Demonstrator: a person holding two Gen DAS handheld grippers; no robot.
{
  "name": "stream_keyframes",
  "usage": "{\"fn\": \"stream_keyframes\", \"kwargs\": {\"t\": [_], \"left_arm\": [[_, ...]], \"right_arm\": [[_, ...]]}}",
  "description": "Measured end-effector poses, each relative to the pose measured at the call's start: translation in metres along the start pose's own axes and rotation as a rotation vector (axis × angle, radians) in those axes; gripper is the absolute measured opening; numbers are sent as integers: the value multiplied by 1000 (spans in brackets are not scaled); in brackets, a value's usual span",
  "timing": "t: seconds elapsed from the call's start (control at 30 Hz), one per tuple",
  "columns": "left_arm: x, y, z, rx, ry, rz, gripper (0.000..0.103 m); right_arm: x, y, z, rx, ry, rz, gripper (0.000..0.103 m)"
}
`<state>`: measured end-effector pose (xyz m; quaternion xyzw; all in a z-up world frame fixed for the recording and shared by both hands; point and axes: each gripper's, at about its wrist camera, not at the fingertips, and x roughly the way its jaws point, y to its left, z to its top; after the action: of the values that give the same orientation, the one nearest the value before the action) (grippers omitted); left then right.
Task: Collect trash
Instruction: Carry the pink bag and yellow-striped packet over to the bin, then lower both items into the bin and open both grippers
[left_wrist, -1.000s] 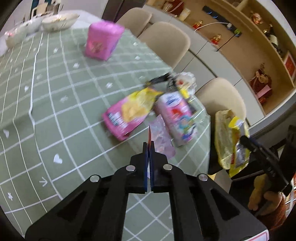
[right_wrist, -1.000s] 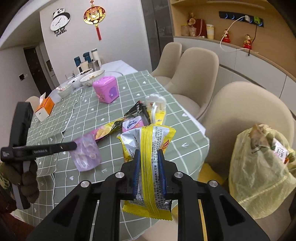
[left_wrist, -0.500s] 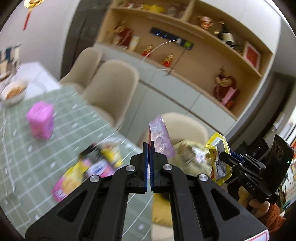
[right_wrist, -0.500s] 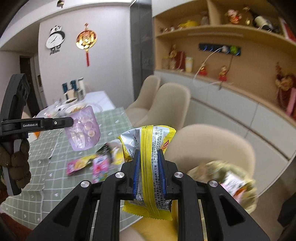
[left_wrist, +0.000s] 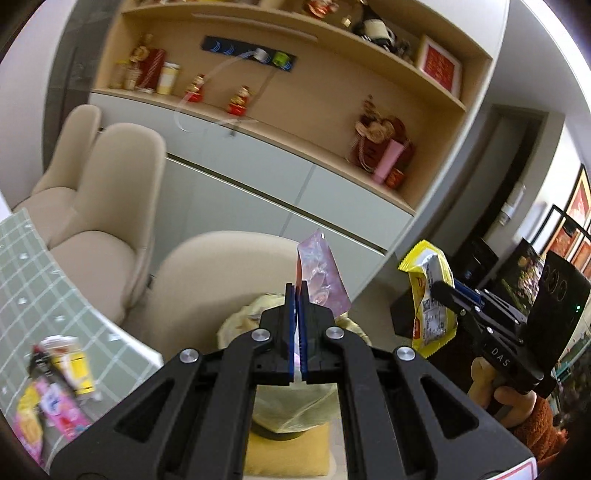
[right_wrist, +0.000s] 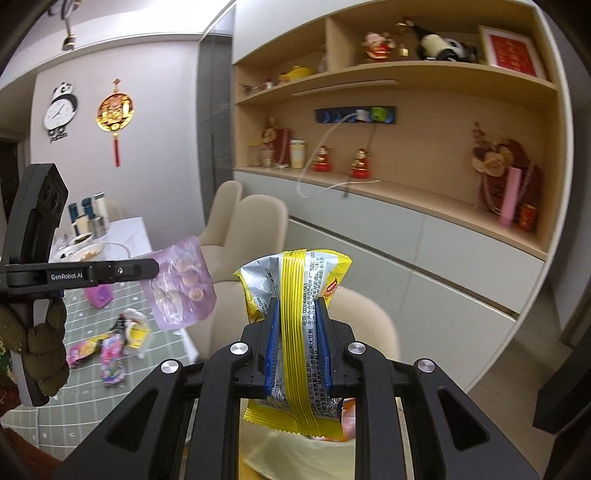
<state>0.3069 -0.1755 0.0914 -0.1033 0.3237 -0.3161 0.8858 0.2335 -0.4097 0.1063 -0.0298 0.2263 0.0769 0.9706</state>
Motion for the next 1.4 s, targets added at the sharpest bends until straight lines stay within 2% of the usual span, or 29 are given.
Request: {"fn": "stream_keyframes", "kwargs": {"t": [0.3,0.4,0.63,0.8,0.83,0.87,0.93,1.23,1.4], "left_arm": [[68,-22,-11,-19,107,-30,1],[92,-23,-19,-21,177,-27,1],[142,-15,-40,-55,289,16,1],[173,-13,-52,-47,334,44,2],[176,-12,-53,-51,337,54,6],[177,-10,-55,-60,338,59,16],[173,-5,-56,-88,325,55,29],[125,-1,-52,-60,233,141,37],[105,6,-60,-78,230,173,38]], "right_arm": [[12,-52,-16,36,40,-23,19],[15,-63,-19,46,45,-22,19],[26,-86,-35,98,80,-16,19],[39,-91,-44,104,117,-6,19],[41,-91,-44,99,123,-4,19],[44,-90,-45,95,130,-2,19],[51,-90,-46,88,146,7,19],[88,-76,-44,64,194,62,19],[104,-60,-43,19,207,90,19]]}}
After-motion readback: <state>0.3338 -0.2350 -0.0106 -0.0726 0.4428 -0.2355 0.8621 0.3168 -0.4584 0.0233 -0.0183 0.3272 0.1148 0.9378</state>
